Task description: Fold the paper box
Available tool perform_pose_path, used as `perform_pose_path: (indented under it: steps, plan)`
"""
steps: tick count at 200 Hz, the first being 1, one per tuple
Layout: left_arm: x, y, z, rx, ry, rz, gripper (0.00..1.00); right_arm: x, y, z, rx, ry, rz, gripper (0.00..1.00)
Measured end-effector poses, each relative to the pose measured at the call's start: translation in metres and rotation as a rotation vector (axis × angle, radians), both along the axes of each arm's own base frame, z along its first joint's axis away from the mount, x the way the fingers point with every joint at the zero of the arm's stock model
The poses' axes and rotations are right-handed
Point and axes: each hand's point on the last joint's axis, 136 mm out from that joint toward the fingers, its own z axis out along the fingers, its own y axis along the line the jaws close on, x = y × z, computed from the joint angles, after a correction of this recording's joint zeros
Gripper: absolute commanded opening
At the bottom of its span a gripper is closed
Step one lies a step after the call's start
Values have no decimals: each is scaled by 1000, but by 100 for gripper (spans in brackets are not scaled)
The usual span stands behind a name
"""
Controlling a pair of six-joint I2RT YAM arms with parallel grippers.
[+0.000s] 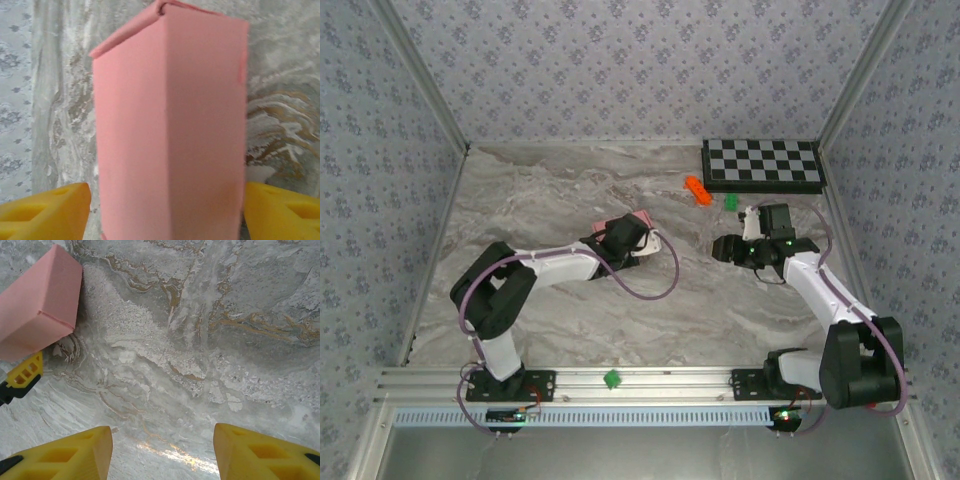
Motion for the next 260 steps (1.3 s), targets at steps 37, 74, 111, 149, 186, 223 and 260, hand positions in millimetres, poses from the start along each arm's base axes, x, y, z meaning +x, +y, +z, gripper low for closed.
perform_pose_path:
  steps: [37,74,111,149,186,223,260]
  plan:
    - [-12,-2,4,-35,67,-11,88,1,-1,-3,-1,10,-4,57]
    - [-17,-3,36,-152,79,6,89,1,-3,-5,-4,12,-9,57]
    - [-4,20,73,-317,57,142,89,5,-15,-8,-54,7,-50,57]
    - [13,64,102,-485,21,359,89,11,-41,-14,-175,-2,-142,58]
    - [11,125,108,-604,-32,596,89,13,-78,-20,-315,-7,-259,58]
    - [6,189,102,-679,-98,852,90,17,-118,-20,-432,-29,-386,57]
    - [1,231,90,-698,-147,1015,91,24,-143,-23,-492,-78,-455,58]
